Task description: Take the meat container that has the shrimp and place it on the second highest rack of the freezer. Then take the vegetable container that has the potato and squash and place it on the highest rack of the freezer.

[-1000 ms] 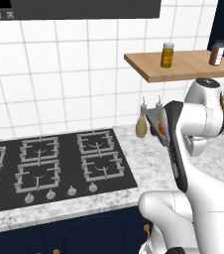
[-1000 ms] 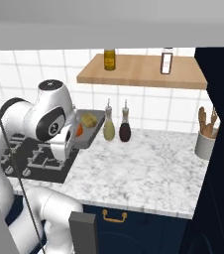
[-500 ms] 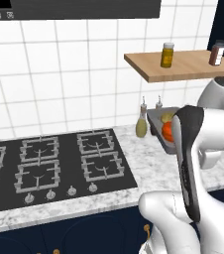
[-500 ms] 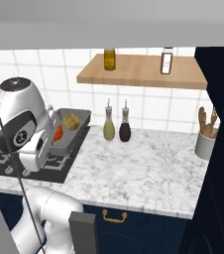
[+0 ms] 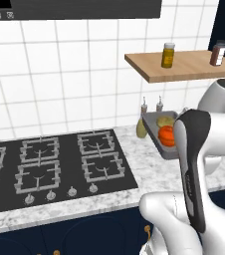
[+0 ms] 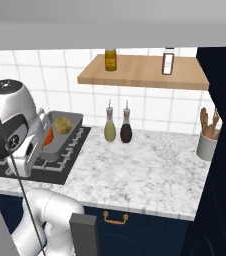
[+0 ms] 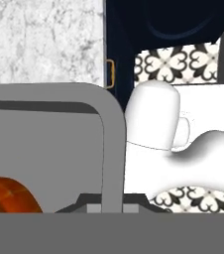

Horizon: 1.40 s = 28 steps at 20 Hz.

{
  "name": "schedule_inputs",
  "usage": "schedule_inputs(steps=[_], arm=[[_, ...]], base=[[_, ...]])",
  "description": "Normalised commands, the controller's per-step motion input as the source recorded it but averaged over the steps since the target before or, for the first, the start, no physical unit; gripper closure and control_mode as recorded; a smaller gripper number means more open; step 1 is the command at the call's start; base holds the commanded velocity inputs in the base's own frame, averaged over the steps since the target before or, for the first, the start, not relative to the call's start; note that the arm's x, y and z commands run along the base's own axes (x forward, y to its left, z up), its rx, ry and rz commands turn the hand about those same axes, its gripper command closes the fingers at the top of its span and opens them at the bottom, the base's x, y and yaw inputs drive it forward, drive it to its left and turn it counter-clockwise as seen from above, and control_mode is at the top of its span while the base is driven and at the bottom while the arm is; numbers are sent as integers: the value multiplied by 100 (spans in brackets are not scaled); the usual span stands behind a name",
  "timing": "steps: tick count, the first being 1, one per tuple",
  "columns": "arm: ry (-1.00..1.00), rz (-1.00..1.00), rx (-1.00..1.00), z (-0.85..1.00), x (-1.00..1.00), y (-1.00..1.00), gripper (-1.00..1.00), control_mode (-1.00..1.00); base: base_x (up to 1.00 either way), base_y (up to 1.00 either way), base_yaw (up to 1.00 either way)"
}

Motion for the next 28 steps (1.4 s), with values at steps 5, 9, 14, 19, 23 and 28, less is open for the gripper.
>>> schedule_inputs(steps=[5, 9, 14, 19, 23, 28], arm=[[0, 0, 0, 0, -2, 6, 100, 100], [0, 0, 0, 0, 0, 0, 100, 100], [0, 0, 0, 0, 0, 0, 100, 100], [0, 0, 0, 0, 0, 0, 100, 100], [0, 0, 0, 0, 0, 0, 100, 100], [0, 0, 0, 0, 0, 0, 100, 100]], base=[[0, 40, 1], [-4, 100, 0], [-2, 100, 0], [-31, 100, 0], [-65, 100, -7], [-85, 88, -51]])
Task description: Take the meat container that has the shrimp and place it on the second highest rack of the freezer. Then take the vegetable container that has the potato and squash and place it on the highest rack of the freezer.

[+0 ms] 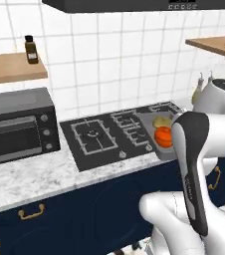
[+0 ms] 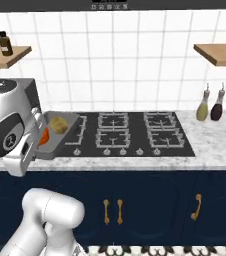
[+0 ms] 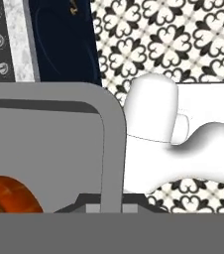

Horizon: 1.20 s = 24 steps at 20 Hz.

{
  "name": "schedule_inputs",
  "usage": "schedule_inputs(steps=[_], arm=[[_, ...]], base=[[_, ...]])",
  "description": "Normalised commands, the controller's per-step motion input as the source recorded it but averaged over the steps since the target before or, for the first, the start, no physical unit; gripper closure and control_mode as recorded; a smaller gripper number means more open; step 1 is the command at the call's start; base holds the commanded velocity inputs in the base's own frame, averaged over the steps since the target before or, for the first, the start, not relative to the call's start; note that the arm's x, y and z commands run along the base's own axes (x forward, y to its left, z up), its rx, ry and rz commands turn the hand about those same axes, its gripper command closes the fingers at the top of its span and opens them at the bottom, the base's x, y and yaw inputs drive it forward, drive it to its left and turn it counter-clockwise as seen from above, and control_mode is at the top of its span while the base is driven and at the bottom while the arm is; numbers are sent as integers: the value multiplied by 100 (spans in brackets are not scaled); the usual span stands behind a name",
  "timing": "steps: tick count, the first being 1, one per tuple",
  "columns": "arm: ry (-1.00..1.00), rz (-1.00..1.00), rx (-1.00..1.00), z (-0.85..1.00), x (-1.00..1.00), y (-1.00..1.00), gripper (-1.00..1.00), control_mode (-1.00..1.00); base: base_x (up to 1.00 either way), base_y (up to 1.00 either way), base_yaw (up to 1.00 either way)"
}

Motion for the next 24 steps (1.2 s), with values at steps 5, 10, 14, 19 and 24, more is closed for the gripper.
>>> schedule_inputs(steps=[5, 10, 14, 19, 24], arm=[[0, 0, 0, 0, 0, 0, 100, 100], [0, 0, 0, 0, 0, 0, 100, 100], [0, 0, 0, 0, 0, 0, 100, 100], [0, 0, 0, 0, 0, 0, 100, 100], [0, 0, 0, 0, 0, 0, 100, 100]], base=[[-33, 39, -86], [-44, 46, -82], [-35, 46, -74], [8, -17, -82], [20, -88, -61]])
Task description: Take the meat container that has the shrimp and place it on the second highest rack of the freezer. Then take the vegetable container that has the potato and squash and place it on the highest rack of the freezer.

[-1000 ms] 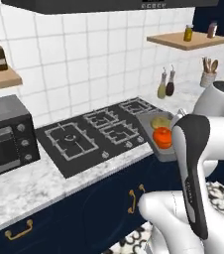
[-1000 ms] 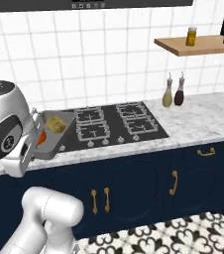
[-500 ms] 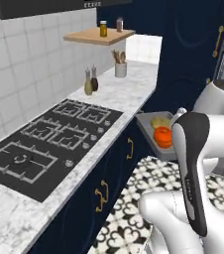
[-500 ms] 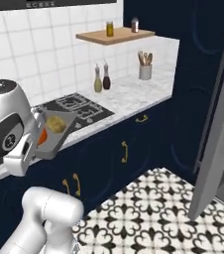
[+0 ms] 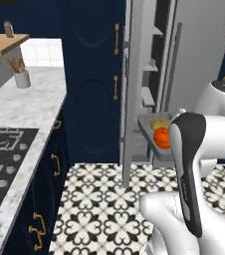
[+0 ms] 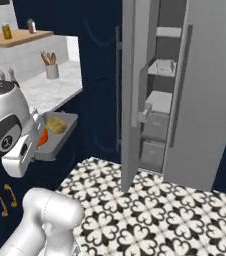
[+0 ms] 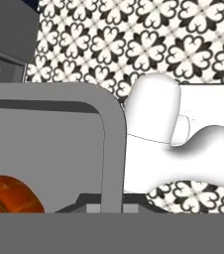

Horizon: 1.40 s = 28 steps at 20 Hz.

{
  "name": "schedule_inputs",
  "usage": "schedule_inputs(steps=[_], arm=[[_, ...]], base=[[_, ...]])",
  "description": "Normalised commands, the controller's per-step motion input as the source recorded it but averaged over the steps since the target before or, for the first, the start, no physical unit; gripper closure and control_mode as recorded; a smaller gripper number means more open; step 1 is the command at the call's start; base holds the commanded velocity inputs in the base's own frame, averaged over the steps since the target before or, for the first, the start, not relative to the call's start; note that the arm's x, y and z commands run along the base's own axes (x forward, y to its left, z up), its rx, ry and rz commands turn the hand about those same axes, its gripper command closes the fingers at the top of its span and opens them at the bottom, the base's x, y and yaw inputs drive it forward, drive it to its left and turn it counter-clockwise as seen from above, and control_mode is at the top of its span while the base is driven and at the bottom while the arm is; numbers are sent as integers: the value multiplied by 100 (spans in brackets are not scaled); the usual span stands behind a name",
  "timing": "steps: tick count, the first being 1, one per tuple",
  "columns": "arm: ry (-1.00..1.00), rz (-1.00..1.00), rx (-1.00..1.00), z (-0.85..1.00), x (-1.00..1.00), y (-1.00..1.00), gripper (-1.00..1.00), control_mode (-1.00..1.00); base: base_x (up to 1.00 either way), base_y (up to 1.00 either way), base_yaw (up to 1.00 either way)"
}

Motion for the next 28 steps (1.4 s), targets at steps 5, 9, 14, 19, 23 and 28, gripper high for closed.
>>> schedule_inputs(steps=[5, 9, 14, 19, 23, 28], arm=[[0, 0, 0, 0, 0, 0, 100, 100], [0, 0, 0, 0, 0, 0, 100, 100], [0, 0, 0, 0, 0, 0, 100, 100], [0, 0, 0, 0, 0, 0, 100, 100], [0, 0, 0, 0, 0, 0, 100, 100], [0, 0, 0, 0, 0, 0, 100, 100]], base=[[28, -98, -36], [61, -92, -10], [89, -78, 1], [94, -12, -5], [70, 19, -5], [49, 34, 0]])
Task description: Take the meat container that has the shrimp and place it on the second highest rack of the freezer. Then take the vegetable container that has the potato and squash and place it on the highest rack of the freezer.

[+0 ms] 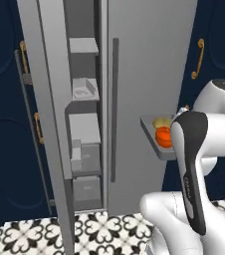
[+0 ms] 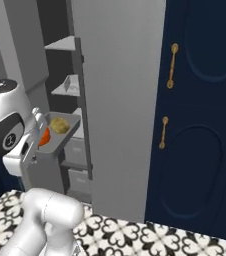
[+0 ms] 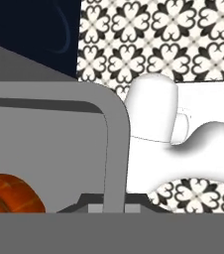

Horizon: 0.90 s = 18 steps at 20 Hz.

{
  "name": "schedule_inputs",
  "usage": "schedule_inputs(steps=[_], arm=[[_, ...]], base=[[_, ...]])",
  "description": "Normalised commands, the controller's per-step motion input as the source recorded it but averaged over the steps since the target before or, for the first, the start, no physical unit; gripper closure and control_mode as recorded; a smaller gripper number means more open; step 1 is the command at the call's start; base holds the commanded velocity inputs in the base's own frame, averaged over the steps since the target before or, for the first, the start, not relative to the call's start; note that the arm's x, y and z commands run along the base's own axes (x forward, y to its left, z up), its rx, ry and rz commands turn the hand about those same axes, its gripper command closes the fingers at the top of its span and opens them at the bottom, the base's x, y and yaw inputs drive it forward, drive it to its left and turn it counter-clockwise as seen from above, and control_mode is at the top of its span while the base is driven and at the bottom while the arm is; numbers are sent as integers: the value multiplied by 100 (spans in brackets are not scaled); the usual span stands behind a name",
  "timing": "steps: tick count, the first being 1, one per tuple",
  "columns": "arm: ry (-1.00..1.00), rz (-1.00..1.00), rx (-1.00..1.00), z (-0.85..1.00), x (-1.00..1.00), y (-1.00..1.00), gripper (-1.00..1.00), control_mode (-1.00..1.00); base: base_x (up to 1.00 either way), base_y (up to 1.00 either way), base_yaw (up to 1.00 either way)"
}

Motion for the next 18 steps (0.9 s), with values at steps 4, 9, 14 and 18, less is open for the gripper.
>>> schedule_inputs(steps=[4, 9, 14, 18], arm=[[0, 0, 0, 0, 0, 0, 100, 100], [0, 0, 0, 0, 0, 0, 100, 100], [0, 0, 0, 0, 0, 0, 100, 100], [0, 0, 0, 0, 0, 0, 100, 100]], base=[[68, 33, 2], [64, 17, 9], [35, 14, 22], [28, 18, 33]])
